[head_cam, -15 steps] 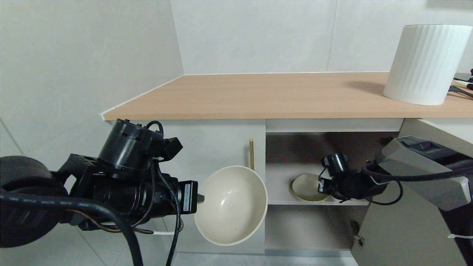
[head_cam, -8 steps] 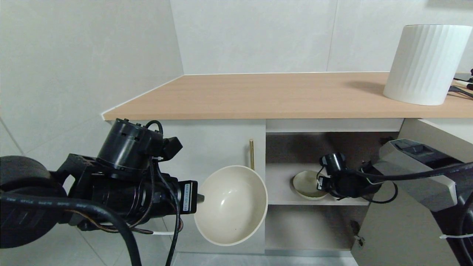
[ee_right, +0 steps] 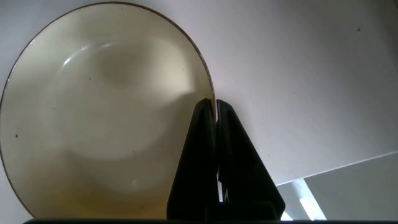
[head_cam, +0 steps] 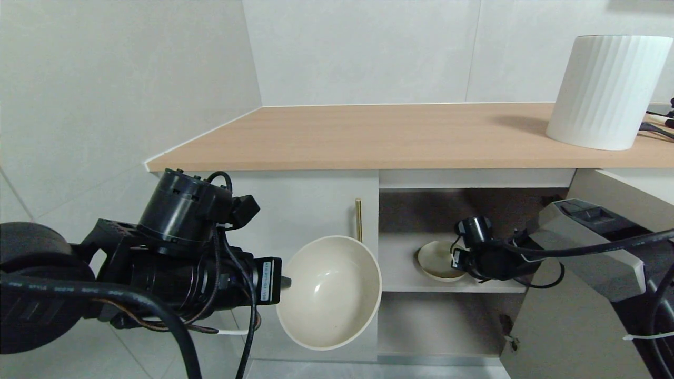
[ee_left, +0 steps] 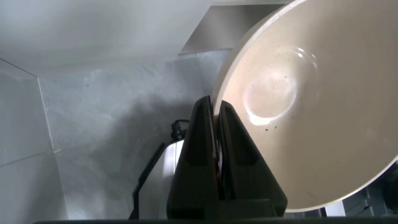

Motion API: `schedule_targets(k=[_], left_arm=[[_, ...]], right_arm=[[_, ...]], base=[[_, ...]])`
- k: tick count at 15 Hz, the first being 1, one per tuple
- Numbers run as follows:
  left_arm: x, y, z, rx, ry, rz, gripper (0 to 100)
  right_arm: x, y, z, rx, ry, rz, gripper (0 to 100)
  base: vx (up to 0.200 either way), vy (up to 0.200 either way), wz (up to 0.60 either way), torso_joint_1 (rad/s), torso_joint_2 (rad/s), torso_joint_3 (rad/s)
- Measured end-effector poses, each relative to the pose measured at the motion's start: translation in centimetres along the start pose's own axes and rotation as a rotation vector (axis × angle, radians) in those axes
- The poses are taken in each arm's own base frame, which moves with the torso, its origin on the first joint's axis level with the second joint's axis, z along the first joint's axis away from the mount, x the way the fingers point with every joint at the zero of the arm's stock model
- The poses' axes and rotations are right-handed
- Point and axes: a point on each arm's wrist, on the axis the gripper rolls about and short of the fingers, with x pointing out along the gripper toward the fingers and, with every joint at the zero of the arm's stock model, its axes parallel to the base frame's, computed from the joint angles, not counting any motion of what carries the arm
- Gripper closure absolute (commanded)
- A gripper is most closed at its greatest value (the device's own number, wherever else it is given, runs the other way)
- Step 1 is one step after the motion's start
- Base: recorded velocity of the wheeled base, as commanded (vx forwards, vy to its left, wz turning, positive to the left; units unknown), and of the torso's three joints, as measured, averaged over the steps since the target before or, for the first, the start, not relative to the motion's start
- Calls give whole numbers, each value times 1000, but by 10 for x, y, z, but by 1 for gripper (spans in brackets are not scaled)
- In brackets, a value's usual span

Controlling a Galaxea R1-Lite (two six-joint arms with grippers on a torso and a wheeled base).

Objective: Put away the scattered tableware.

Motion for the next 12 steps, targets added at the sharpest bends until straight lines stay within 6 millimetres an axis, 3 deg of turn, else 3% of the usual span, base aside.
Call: schedule_targets(k=[6,7,12], left_arm=[[0,0,0,0,0,0,100],[0,0,0,0,0,0,100],[0,0,0,0,1,0,100]], right_arm=[[0,1,1,6,-6,1,100],[0,1,2,7,-7,2,0],[0,1,3,21,-10,2,0]], base=[[0,0,0,0,0,0],[0,0,0,0,0,0],[0,0,0,0,0,0]])
